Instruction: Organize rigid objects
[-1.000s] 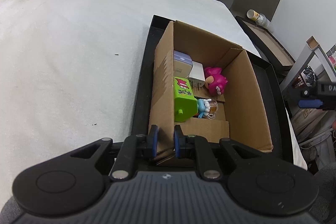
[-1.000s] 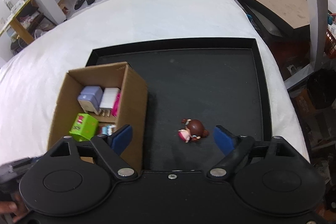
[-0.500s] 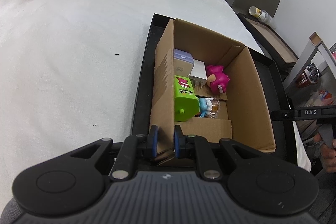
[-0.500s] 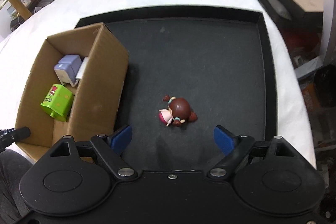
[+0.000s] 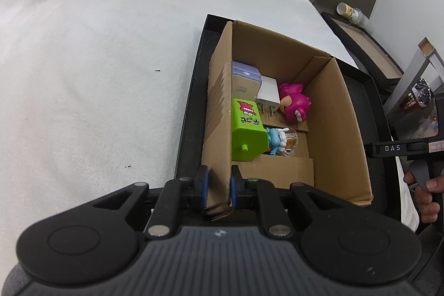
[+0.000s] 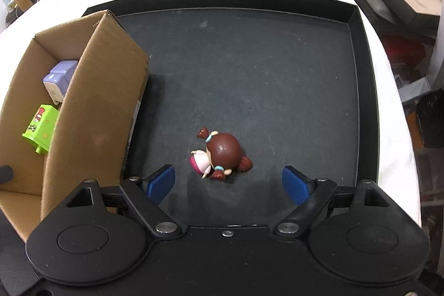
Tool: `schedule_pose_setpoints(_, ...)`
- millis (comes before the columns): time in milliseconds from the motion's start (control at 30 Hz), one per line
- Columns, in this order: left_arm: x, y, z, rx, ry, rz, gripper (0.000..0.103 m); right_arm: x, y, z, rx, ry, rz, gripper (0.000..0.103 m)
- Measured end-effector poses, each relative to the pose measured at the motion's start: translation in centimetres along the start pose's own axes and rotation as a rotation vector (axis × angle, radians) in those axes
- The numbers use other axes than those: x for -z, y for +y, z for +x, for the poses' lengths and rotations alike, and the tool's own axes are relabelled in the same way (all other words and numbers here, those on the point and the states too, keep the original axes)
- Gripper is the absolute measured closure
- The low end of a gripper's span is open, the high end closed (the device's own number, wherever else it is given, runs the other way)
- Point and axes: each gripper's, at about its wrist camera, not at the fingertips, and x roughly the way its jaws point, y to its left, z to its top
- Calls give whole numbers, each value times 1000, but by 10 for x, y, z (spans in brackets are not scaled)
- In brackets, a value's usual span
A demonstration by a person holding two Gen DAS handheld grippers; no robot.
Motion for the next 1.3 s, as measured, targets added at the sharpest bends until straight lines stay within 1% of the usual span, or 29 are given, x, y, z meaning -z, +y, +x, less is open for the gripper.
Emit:
schedule_pose_setpoints(67, 0, 0, 1, -6, 2, 1, 89, 0, 1, 5, 8, -9, -18, 20)
schedule_pose_setpoints(233, -1, -3, 2, -24, 6, 4, 89, -2, -4, 17, 22, 0, -31, 33)
schedule_pose_setpoints(367, -1, -5, 2, -36, 8, 12, 89, -6, -1, 18, 29, -36, -42, 38)
schedule_pose_setpoints(400, -1, -5, 2, -37, 9, 12, 89, -7, -1, 18, 32, -43, -42, 42)
schedule_pose_setpoints(433, -1, -5, 2, -38, 9, 13, 89, -7, -1, 17, 36, -51, -45, 52)
schedule_pose_setpoints(467, -1, -5, 2, -38, 9, 13, 89, -7, -1, 16, 40, -59, -51, 58)
schedule_pose_setpoints(500, -1, -5, 2, -38, 9, 13, 89, -6, -1, 14, 43, -61, -51, 60)
schedule_pose_setpoints(600, 0, -6, 2, -40, 9, 16, 89, -6, -5, 11, 32, -49, -19, 61)
schedule_pose_setpoints(700, 0, -6, 1, -39, 6, 16, 89, -5, -6, 4, 46, -54, -18, 61)
schedule_pose_setpoints(867, 2, -5, -3, -33, 0, 15, 89, -6, -9, -12, 9, -67, 25, 61)
schedule_pose_setpoints(933, 2, -5, -4, -30, 0, 17, 89, -5, 0, -19, 13, -80, 13, 61)
schedule_pose_setpoints(1033, 2, -4, -5, -25, -1, 18, 89, -7, 3, -33, -11, -106, 13, 61)
schedule_pose_setpoints(1300, 4, -3, -10, -12, -18, 17, 89, -7, 13, -62, -37, -149, -6, 60)
